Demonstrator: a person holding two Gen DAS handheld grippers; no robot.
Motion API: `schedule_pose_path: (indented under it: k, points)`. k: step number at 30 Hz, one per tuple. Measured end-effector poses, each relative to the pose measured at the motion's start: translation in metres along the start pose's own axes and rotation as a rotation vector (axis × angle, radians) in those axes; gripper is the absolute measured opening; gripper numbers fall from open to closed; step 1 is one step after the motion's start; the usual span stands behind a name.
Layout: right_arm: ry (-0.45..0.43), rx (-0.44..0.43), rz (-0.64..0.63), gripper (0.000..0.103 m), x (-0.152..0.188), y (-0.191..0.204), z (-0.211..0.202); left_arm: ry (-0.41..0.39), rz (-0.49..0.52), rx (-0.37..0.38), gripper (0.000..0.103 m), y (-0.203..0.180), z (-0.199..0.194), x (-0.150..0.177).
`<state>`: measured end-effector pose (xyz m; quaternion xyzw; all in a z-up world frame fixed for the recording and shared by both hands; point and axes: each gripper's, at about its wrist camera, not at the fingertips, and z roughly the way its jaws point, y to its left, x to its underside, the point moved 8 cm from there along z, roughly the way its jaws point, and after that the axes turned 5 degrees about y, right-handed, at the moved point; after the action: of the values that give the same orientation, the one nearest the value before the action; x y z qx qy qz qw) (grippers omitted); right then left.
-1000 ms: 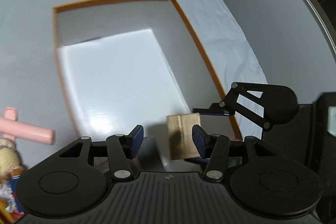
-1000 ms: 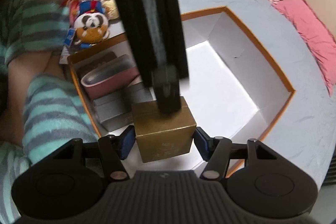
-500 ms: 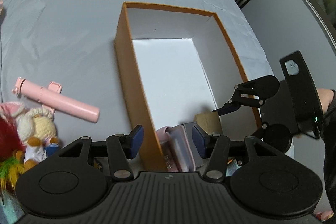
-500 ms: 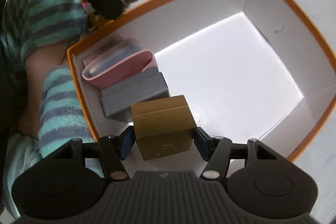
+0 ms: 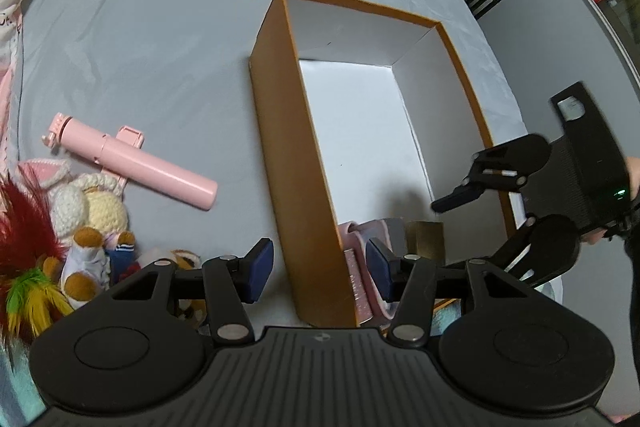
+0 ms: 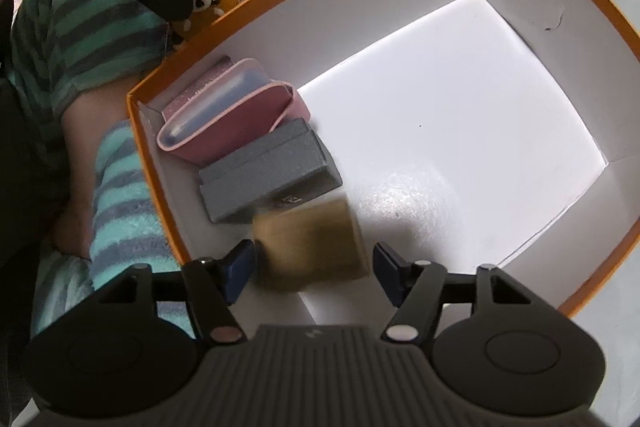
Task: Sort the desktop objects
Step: 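Lower the gold box into the orange box and open the left gripper, then withdraw both grippers from the orange box back toward the pile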
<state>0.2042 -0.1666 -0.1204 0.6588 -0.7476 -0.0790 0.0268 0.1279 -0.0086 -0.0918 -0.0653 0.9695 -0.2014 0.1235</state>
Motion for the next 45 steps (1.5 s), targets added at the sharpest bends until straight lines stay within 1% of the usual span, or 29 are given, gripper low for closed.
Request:
schedule_pose_path:
  k: [2, 3, 5, 6, 7, 8, 10, 11, 14, 16, 19, 23, 28, 30, 32, 33, 37, 39, 40, 42, 44, 45]
  points:
    - [0.003, 0.005, -0.002, 0.066, 0.002, 0.0, -0.006, -0.001, -0.005, 0.005, 0.06, 0.001, 0.0, 0.001]
    - [0.009, 0.015, -0.006, 0.064, -0.004, 0.011, -0.003, -0.004, -0.005, 0.009, 0.059, 0.002, -0.001, 0.002]
    - [0.036, 0.054, -0.022, 0.05, 0.0, 0.007, -0.005, -0.009, -0.007, 0.016, 0.059, 0.003, -0.003, 0.003]
    - [0.051, 0.075, -0.029, 0.046, 0.002, 0.005, -0.007, -0.012, -0.014, 0.02, 0.059, 0.004, -0.003, 0.003]
    - [0.069, 0.095, -0.036, 0.04, 0.016, -0.004, -0.018, -0.014, -0.019, 0.022, 0.059, 0.005, -0.004, 0.003]
    - [0.097, 0.124, -0.052, 0.034, 0.019, -0.006, -0.018, -0.014, -0.026, 0.027, 0.059, 0.007, -0.004, 0.003]
    - [0.152, 0.168, -0.093, 0.029, 0.018, -0.013, -0.01, -0.01, -0.048, 0.039, 0.055, 0.011, -0.002, 0.003]
    - [0.186, 0.185, -0.122, 0.026, 0.02, -0.012, -0.003, -0.008, -0.058, 0.044, 0.055, 0.013, -0.001, 0.002]
    - [0.265, 0.183, -0.202, 0.02, 0.025, -0.007, 0.018, 0.001, -0.082, 0.059, 0.049, 0.017, 0.002, 0.003]
    - [0.299, 0.179, -0.253, 0.014, 0.028, -0.006, 0.033, 0.009, -0.106, 0.088, 0.043, 0.02, 0.005, 0.003]
    - [0.292, 0.157, -0.277, 0.013, 0.027, -0.009, 0.045, 0.019, -0.153, 0.147, 0.042, 0.023, 0.01, 0.003]
    - [0.242, 0.125, -0.289, 0.011, 0.023, -0.008, 0.05, 0.033, -0.18, 0.185, 0.042, 0.025, 0.02, 0.0]
    - [0.16, 0.109, -0.312, 0.011, 0.011, 0.002, 0.051, 0.056, -0.189, 0.246, 0.036, 0.018, 0.031, -0.002]
    - [0.172, 0.111, -0.292, 0.01, 0.009, 0.003, 0.054, 0.062, -0.184, 0.255, 0.036, 0.016, 0.033, -0.002]
    - [0.175, 0.093, -0.268, 0.003, 0.008, 0.003, 0.055, 0.07, -0.181, 0.263, 0.035, 0.015, 0.035, -0.002]
    - [0.17, 0.088, -0.256, 0.003, 0.008, 0.004, 0.055, 0.073, -0.182, 0.267, 0.035, 0.015, 0.037, -0.002]
    - [0.146, 0.089, -0.223, 0.003, 0.011, 0.005, 0.055, 0.073, -0.192, 0.262, 0.035, 0.017, 0.039, -0.004]
    - [0.143, 0.097, -0.203, 0.005, 0.013, 0.004, 0.054, 0.061, -0.183, 0.253, 0.035, 0.017, 0.036, -0.004]
    - [0.139, 0.106, -0.196, 0.007, 0.014, 0.004, 0.053, 0.049, -0.171, 0.234, 0.035, 0.017, 0.034, -0.004]
    - [0.131, 0.136, -0.178, 0.007, 0.017, 0.003, 0.05, 0.024, -0.144, 0.184, 0.035, 0.018, 0.028, -0.002]
    - [0.117, 0.174, -0.159, 0.008, 0.02, 0.002, 0.044, 0.011, -0.132, 0.165, 0.035, 0.02, 0.023, 0.001]
    - [0.114, 0.202, -0.141, 0.01, 0.023, 0.001, 0.041, 0.008, -0.128, 0.164, 0.035, 0.02, 0.02, 0.003]
